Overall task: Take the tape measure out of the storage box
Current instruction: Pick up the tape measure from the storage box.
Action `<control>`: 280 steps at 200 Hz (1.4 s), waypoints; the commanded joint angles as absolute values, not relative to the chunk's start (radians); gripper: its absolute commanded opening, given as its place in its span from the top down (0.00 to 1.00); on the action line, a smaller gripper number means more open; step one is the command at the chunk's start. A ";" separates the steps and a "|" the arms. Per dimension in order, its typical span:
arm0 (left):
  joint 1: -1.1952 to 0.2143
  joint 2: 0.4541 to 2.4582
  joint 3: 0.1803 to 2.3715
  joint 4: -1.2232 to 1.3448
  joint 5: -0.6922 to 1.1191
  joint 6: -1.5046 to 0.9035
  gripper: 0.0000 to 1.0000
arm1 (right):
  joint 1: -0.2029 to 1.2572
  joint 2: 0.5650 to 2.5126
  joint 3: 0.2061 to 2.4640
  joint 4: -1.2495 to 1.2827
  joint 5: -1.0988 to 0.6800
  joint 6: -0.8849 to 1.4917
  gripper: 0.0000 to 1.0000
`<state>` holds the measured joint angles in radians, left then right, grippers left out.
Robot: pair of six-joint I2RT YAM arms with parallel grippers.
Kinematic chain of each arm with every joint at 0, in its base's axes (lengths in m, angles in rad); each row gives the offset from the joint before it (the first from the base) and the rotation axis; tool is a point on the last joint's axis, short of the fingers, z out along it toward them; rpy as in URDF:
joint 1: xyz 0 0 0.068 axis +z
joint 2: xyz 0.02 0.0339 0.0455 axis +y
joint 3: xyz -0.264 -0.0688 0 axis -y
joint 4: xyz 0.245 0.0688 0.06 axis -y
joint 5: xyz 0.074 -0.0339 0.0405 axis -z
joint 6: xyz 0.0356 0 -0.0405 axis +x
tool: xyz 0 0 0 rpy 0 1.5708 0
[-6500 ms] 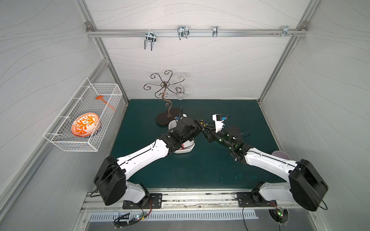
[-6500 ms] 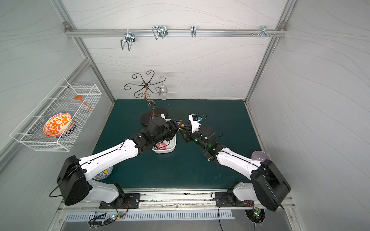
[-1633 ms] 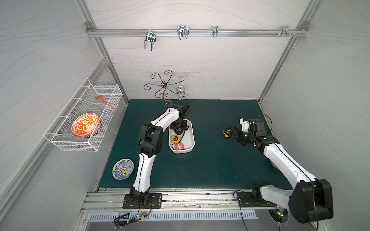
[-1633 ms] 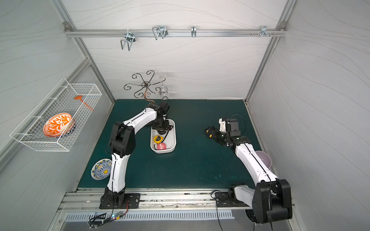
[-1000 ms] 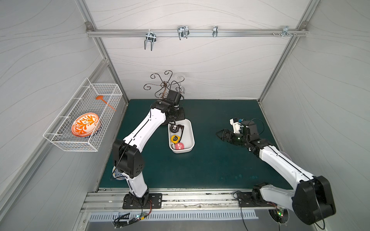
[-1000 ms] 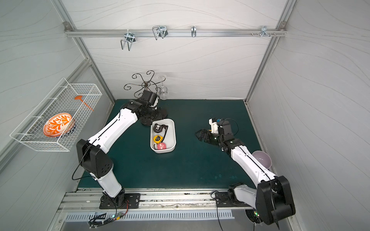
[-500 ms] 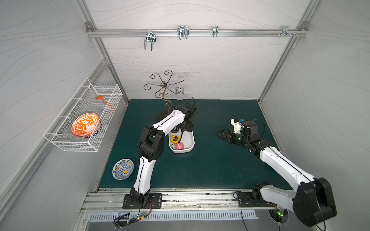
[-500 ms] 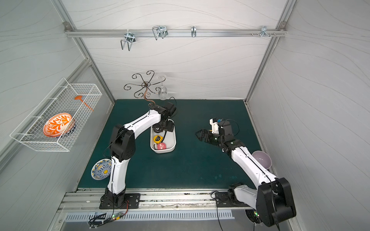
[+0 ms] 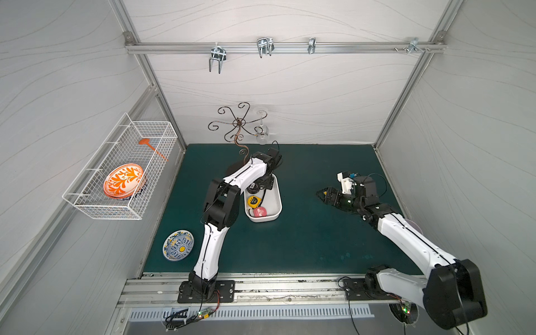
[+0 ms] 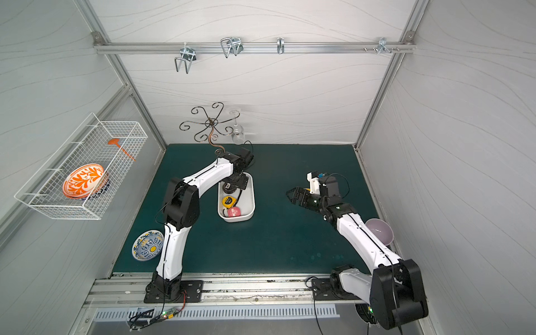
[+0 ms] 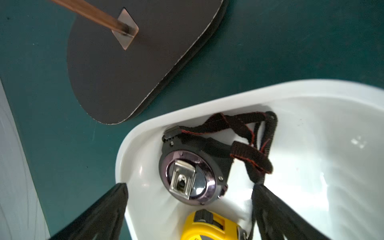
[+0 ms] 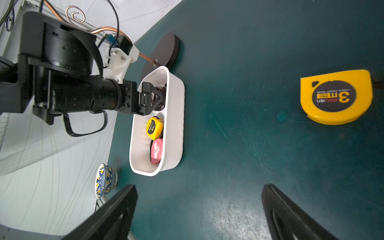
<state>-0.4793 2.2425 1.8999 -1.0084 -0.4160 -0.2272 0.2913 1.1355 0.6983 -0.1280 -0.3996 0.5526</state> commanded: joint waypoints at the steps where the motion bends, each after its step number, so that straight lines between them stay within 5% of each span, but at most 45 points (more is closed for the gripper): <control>1: -0.478 2.261 1.917 -1.020 -0.386 -0.233 0.03 | 0.277 1.117 0.694 -0.123 -0.409 0.554 0.01; 194: -0.441 2.388 1.967 -1.058 -0.312 -0.216 0.07 | 0.215 1.096 0.690 -0.141 -0.430 0.560 0.01; 261: -0.442 2.338 1.937 -1.036 -0.221 -0.255 0.45 | 0.209 1.106 0.694 -0.138 -0.432 0.564 0.01; 280: -0.439 2.340 1.932 -1.035 -0.213 -0.256 0.65 | 0.210 1.112 0.691 -0.125 -0.446 0.572 0.01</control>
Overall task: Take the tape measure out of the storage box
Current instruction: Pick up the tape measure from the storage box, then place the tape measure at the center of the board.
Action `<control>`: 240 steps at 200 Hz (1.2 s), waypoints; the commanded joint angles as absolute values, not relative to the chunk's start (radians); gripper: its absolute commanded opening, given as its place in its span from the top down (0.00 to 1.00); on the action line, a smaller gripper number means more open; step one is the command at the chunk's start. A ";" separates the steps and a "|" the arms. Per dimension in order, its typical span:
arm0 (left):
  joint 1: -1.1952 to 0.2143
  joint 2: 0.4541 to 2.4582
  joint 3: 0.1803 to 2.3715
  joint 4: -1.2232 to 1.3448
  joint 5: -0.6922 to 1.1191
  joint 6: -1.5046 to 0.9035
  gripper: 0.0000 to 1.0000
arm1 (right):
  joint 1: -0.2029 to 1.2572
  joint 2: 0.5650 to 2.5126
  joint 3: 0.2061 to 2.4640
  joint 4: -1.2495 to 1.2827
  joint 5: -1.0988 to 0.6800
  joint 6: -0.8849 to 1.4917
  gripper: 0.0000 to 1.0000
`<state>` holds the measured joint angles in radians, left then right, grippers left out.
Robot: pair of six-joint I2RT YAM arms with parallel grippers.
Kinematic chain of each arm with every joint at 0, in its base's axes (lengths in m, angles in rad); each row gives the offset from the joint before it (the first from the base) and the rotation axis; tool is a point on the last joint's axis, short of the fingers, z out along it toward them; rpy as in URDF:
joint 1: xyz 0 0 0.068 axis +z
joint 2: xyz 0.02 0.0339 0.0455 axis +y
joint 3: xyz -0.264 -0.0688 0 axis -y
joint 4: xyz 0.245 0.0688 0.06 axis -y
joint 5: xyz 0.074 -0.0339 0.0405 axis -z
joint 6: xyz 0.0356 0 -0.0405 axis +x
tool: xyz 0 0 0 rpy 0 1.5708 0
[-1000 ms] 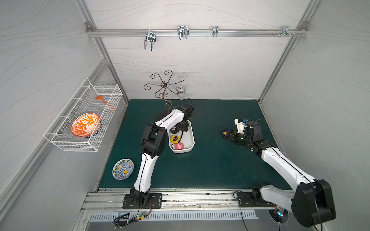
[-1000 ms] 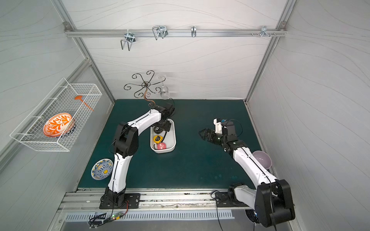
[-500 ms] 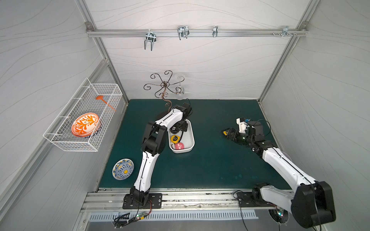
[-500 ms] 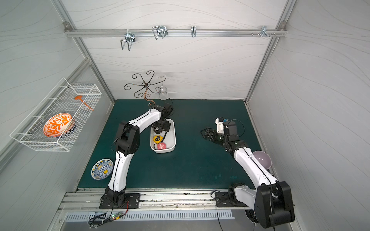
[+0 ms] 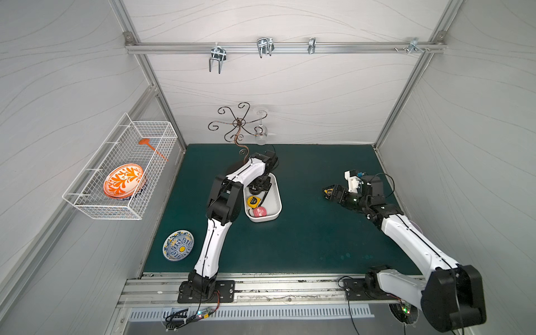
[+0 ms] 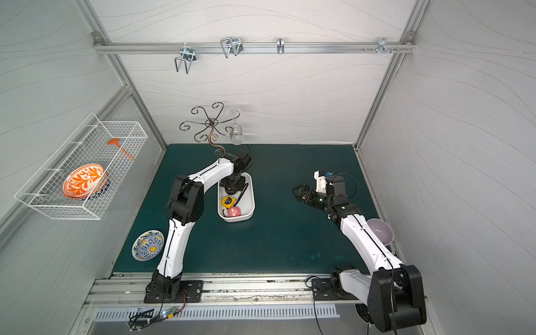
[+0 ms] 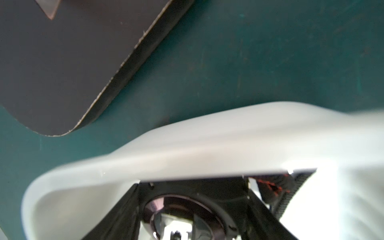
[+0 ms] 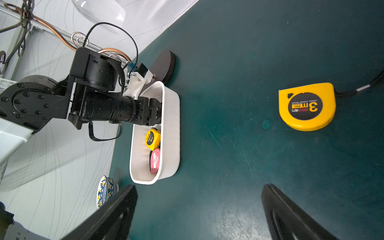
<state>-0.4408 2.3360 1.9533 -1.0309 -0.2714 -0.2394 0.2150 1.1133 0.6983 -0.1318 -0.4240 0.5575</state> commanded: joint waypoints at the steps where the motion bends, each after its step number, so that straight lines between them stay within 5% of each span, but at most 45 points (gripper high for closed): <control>1: -0.440 2.341 1.931 -1.036 -0.213 -0.256 0.66 | 0.209 1.111 0.691 -0.125 -0.447 0.572 0.01; 27: -0.432 2.312 1.915 -1.038 -0.196 -0.280 1.00 | 0.221 1.120 0.692 -0.119 -0.462 0.558 0.01; 141: -0.416 1.966 1.891 -1.006 -0.045 -0.463 1.00 | 0.378 1.127 0.661 0.033 -0.442 0.513 0.01; 240: -0.509 1.750 1.734 -0.765 0.216 -0.801 1.00 | 0.550 1.182 0.627 0.408 -0.342 0.444 0.01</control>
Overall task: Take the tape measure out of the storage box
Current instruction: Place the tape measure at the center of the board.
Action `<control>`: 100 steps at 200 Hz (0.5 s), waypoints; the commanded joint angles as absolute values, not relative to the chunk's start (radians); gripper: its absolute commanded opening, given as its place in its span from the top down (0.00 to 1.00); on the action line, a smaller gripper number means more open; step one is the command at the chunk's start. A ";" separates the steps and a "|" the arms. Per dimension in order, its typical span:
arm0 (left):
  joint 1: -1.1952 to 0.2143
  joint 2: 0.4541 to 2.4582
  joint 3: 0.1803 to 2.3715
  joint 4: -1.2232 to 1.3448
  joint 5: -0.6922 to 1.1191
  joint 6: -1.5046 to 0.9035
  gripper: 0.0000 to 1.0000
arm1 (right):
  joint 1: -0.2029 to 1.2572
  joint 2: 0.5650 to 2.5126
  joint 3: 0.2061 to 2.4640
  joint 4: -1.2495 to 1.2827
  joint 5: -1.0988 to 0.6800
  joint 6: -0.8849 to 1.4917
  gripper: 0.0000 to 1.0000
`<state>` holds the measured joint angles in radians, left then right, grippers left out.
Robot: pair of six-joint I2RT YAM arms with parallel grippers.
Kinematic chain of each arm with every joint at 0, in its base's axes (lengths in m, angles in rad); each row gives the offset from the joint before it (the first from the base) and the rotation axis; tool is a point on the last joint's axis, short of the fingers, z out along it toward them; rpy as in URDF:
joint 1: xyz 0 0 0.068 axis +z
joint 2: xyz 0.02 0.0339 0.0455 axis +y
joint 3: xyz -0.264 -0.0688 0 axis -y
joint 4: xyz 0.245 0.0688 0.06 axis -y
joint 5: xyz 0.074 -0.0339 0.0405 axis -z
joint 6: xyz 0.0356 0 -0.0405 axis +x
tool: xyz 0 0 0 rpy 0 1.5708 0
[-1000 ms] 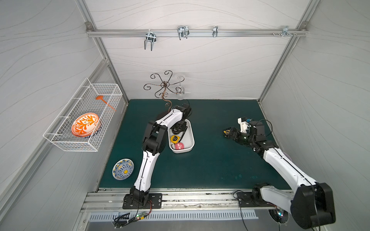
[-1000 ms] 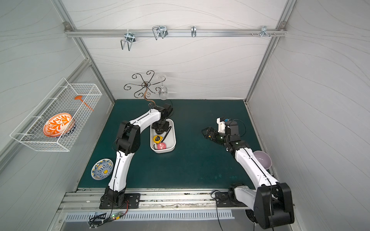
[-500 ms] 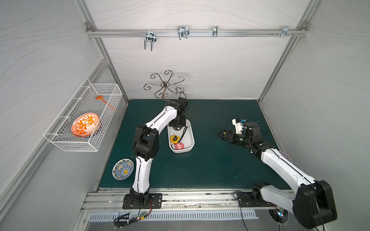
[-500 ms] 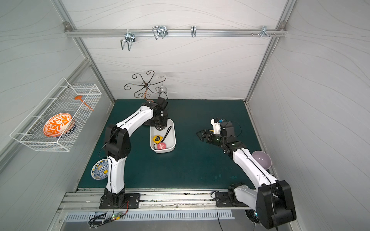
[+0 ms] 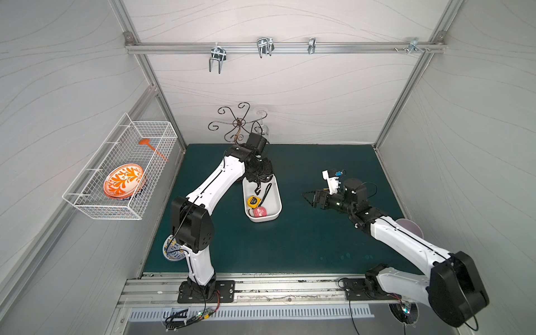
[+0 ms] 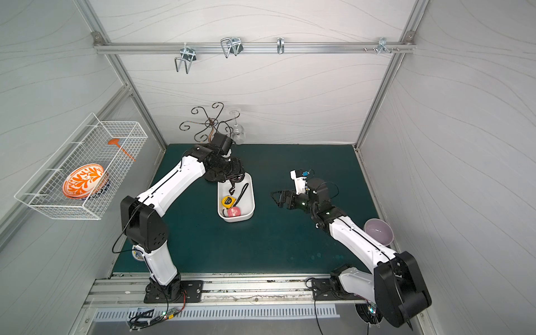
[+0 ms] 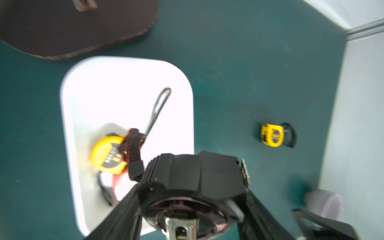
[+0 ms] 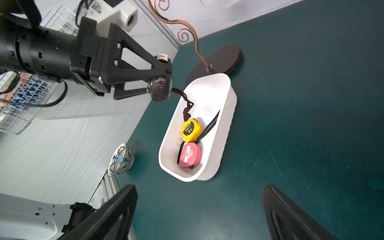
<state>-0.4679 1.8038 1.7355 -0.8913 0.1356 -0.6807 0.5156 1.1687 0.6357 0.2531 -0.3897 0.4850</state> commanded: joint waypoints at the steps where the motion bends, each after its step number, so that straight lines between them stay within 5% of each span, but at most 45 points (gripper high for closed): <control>1: -0.511 1.748 1.734 -0.762 0.218 -0.804 1.00 | 0.552 1.183 0.626 0.412 -0.342 0.444 0.01; 100: -0.654 1.726 1.702 -0.542 0.284 -1.055 1.00 | 0.622 1.250 0.646 0.589 -0.164 0.432 0.01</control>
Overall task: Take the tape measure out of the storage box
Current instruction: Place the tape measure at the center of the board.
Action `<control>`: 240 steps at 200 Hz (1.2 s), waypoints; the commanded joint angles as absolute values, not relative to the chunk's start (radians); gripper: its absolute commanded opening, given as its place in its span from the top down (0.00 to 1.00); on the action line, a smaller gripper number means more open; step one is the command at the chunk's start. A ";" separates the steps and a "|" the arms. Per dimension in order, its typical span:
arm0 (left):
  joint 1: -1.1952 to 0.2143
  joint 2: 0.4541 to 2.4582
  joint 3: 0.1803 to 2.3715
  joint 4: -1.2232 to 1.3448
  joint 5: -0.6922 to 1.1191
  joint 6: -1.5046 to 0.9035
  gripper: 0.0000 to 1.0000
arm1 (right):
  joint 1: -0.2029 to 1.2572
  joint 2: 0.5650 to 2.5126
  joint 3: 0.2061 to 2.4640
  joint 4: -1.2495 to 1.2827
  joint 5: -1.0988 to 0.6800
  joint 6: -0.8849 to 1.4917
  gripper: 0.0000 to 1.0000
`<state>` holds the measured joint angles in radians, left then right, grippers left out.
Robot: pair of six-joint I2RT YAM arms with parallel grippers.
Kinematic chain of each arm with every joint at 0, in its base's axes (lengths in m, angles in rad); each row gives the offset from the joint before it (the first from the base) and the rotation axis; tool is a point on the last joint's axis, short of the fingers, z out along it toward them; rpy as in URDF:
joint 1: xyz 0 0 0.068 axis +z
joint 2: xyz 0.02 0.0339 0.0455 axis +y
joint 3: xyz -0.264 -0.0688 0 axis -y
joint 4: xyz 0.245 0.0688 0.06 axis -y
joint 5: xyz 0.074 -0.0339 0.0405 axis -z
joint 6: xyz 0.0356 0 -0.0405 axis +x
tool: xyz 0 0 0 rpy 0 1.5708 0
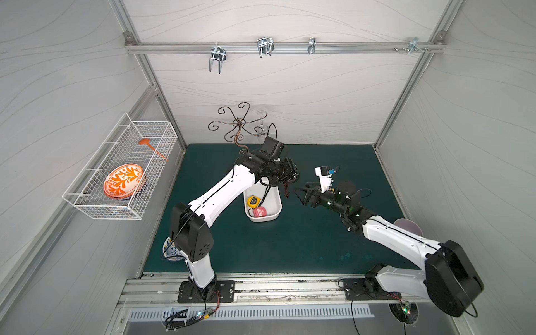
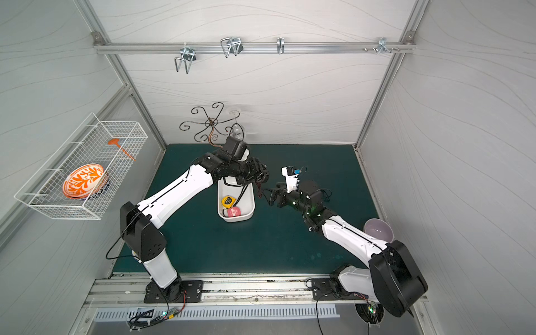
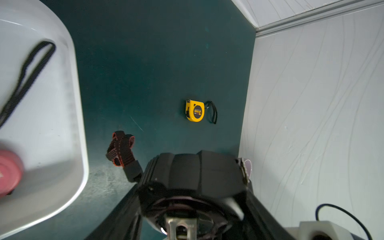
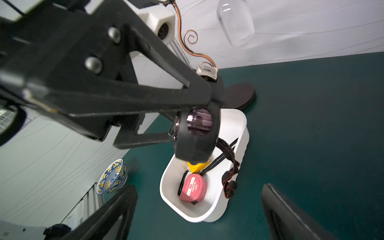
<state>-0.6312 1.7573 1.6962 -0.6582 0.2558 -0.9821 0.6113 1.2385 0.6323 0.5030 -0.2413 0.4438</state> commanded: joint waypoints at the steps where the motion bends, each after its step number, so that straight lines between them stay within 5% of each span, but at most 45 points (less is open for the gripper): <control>1: -0.655 1.727 1.703 -0.541 0.285 -1.056 1.00 | 0.622 1.251 0.646 0.591 -0.162 0.432 0.01; 64: -0.686 1.716 1.691 -0.521 0.287 -1.077 1.00 | 0.624 1.295 0.675 0.652 -0.144 0.442 0.05; 173: -0.695 1.702 1.679 -0.514 0.284 -1.085 1.00 | 0.627 1.335 0.689 0.682 -0.160 0.453 0.85; 217: -0.693 1.708 1.675 -0.505 0.287 -1.074 1.00 | 0.627 1.323 0.691 0.648 -0.163 0.445 0.98; 240: -0.685 1.707 1.691 -0.525 0.260 -1.038 0.34 | 0.620 1.313 0.687 0.613 -0.154 0.438 0.99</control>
